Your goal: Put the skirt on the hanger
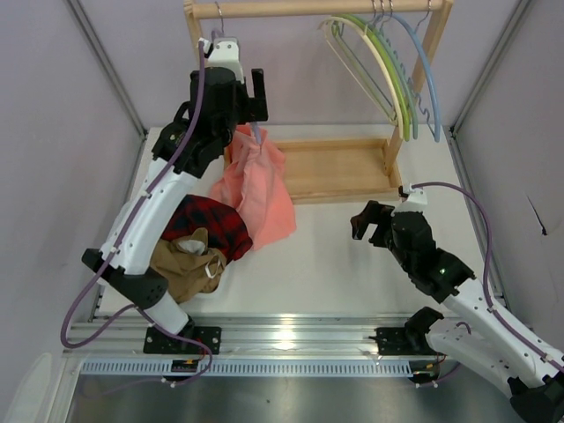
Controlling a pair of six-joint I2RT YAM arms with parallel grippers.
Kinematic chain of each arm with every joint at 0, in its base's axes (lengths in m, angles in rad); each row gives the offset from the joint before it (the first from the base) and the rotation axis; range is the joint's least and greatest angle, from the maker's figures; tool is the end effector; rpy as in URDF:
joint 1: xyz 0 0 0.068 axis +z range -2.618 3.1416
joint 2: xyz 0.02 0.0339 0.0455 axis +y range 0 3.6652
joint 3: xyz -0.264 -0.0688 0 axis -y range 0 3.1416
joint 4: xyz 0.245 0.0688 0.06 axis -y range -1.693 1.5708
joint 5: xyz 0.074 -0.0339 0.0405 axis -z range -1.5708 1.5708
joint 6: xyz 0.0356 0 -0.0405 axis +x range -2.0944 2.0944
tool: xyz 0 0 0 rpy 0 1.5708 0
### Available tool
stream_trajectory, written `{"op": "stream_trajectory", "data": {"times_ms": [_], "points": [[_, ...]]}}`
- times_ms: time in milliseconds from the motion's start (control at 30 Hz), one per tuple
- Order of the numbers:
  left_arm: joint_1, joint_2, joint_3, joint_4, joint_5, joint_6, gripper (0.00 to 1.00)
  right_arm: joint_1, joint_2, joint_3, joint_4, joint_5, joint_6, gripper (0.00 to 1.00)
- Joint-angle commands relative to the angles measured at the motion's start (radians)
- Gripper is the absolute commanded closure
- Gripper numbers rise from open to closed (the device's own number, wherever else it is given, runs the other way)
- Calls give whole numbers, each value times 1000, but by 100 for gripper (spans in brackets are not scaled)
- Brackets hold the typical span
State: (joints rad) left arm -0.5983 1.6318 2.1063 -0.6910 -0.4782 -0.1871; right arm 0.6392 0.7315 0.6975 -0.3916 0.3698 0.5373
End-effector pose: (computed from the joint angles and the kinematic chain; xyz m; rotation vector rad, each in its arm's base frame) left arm 0.2817 -0.1722 0.5196 0.0213 1.7647 -0.1428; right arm 0.1426 0.0899 0.2972 0.1371 1.9828 0.3988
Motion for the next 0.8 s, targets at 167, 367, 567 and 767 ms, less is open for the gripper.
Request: {"op": "stream_trajectory", "data": {"times_ms": [167,367,567,767], "points": [[86,-202,-207,71,-34,14,12,-4,11,23,37,1,-25,1],[190,-292,-331,93,47,8,13,-4,3,10,62,-26,-14,1],[256,-339,-393,100,104,-12,7,-4,2,2,57,-26,-14,1],[290,-447,-372,59,344,-37,1,-4,-7,11,66,-60,-37,1]]}}
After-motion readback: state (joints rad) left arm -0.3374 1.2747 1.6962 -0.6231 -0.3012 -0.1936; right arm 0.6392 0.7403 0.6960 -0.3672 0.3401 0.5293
